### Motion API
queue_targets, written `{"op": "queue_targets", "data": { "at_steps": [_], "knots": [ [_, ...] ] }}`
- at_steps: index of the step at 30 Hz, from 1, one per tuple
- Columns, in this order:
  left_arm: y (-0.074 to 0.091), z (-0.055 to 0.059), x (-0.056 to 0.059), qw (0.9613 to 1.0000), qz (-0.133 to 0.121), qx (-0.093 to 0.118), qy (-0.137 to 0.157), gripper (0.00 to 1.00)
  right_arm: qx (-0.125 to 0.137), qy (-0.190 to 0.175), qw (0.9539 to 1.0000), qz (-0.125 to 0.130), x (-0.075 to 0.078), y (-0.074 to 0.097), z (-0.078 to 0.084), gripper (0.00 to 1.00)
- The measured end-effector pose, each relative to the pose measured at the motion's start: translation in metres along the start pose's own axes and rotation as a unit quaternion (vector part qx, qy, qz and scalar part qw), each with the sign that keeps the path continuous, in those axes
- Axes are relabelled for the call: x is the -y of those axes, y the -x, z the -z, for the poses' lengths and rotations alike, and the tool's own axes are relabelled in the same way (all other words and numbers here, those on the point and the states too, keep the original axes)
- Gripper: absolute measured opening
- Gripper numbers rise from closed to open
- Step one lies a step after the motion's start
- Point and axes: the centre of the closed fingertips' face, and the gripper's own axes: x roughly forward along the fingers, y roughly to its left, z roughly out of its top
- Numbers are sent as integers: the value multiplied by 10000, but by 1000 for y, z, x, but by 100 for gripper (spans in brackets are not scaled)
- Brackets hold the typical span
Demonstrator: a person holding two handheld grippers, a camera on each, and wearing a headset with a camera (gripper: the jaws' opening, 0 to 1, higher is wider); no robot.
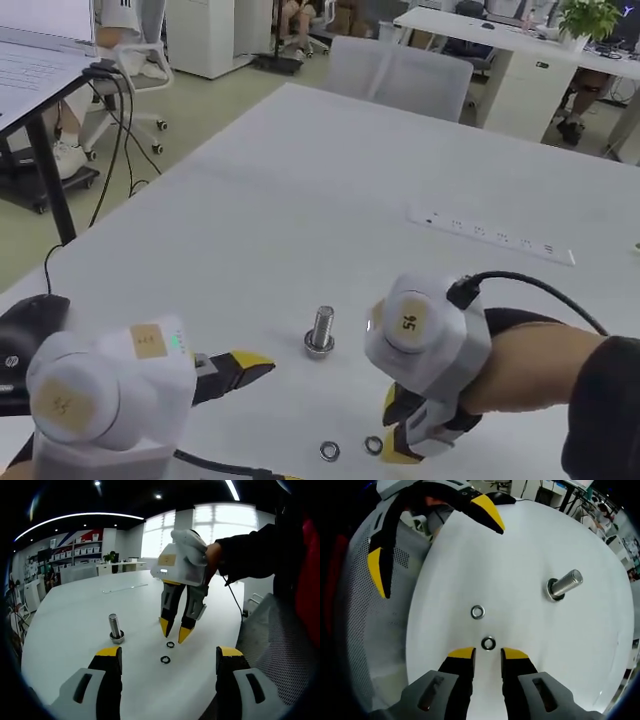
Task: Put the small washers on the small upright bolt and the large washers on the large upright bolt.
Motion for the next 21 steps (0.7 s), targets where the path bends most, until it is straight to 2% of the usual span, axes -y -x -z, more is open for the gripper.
{"op": "queue_targets", "data": {
  "at_steps": [12,21],
  "knots": [
    [3,0,0,10000,-25,3,5,76,-50,87,9999,-9,-1,-8,-3,21],
    [4,0,0,10000,-45,17,7,76,-107,222,9996,98,0,-10,-1,20]
  ]
}}
